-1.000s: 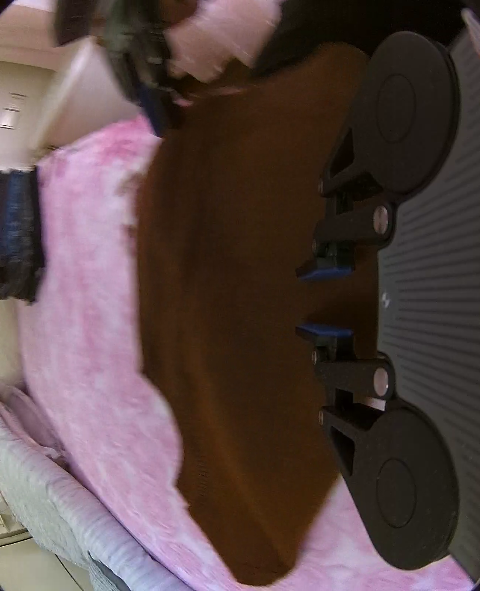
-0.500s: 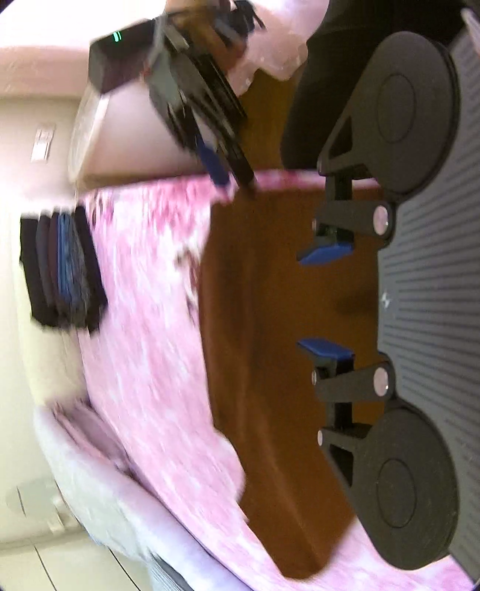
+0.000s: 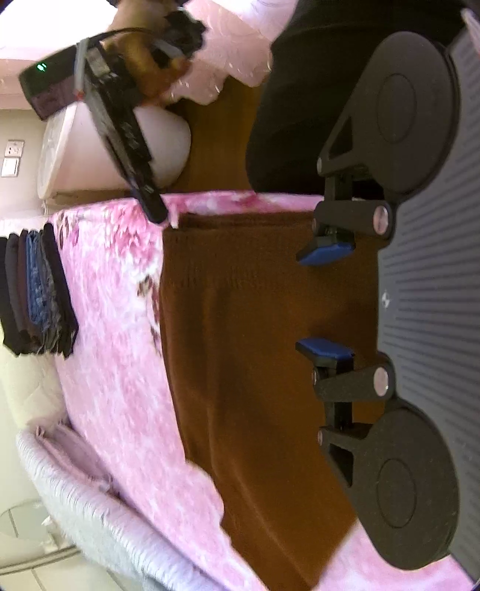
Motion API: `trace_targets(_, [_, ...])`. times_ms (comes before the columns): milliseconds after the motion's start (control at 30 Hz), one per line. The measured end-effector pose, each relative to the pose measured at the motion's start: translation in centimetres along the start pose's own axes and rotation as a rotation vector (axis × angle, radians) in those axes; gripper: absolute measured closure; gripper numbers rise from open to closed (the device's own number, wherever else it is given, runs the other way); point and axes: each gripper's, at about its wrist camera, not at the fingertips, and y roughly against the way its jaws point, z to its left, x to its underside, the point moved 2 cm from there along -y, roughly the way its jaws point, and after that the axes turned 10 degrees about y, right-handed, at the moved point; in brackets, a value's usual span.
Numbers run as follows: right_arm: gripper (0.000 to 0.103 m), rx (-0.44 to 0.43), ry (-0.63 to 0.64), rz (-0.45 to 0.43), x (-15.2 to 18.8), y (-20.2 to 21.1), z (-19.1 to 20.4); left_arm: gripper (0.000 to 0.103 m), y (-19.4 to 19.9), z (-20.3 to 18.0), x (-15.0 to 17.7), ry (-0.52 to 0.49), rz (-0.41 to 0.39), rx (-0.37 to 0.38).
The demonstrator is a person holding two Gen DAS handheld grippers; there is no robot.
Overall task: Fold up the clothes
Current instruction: 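Grasp the folded vest edge with the left gripper while the right gripper grasps it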
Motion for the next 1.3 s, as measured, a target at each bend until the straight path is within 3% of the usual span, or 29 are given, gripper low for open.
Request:
trace_targets(200, [0.059,-0.012,0.339,0.003,-0.7,1.0,3.9,0.063,3.9,0.0,3.6,-0.045,0.002,-0.147])
trace_targets(267, [0.056,-0.016,0.452,0.004,-0.9,1.3,5.3,0.062,4.1,-1.2,4.9,-0.131,0.006,-0.205])
trace_targets(467, [0.05,-0.003,0.875,0.039,0.6,0.4,9.1,0.044,2.3,-5.7,7.3,-0.472,-0.029,-0.325])
trace_targets(533, [0.05,-0.012,0.911,0.045,0.7,0.0,9.5,0.043,1.0,-6.8,7.6,-0.585,-0.055,-0.359])
trace_targets(733, [0.048,-0.005,0.844,0.043,0.3,-0.5,8.4,0.042,-2.6,-7.0,7.0,-0.759,-0.067,-0.369])
trace_targets(767, [0.047,-0.008,0.834,0.048,0.3,-0.2,8.4,0.049,-3.0,-7.0,6.9,-0.78,-0.071,-0.359])
trace_targets(800, [0.045,-0.011,0.831,0.05,0.4,-0.2,8.5,0.073,-3.0,-7.0,6.8,-0.774,-0.065,-0.334])
trace_targets(833, [0.041,-0.019,0.837,0.046,0.5,0.0,8.7,0.084,-3.0,-7.1,6.6,-0.76,-0.054,-0.305])
trace_targets(933, [0.032,-0.077,0.904,0.006,0.9,0.8,10.0,0.087,-1.7,-5.5,5.2,-0.594,-0.089,-0.251])
trace_targets(1033, [0.03,-0.1,0.992,-0.043,1.1,0.3,11.6,0.088,-0.3,-3.9,3.9,-0.443,-0.125,-0.205])
trace_targets(1167, [0.03,-0.019,1.154,-0.134,1.2,-2.2,13.1,0.088,0.7,-2.6,3.1,-0.396,-0.145,-0.172])
trace_targets(1267, [0.031,0.048,1.281,-0.11,1.6,-4.7,12.3,0.088,0.8,-2.2,3.1,-0.377,-0.154,-0.157])
trace_targets(1300, [0.038,0.073,1.321,-0.094,1.8,-5.4,11.8,0.088,0.8,-2.2,3.1,-0.373,-0.154,-0.153])
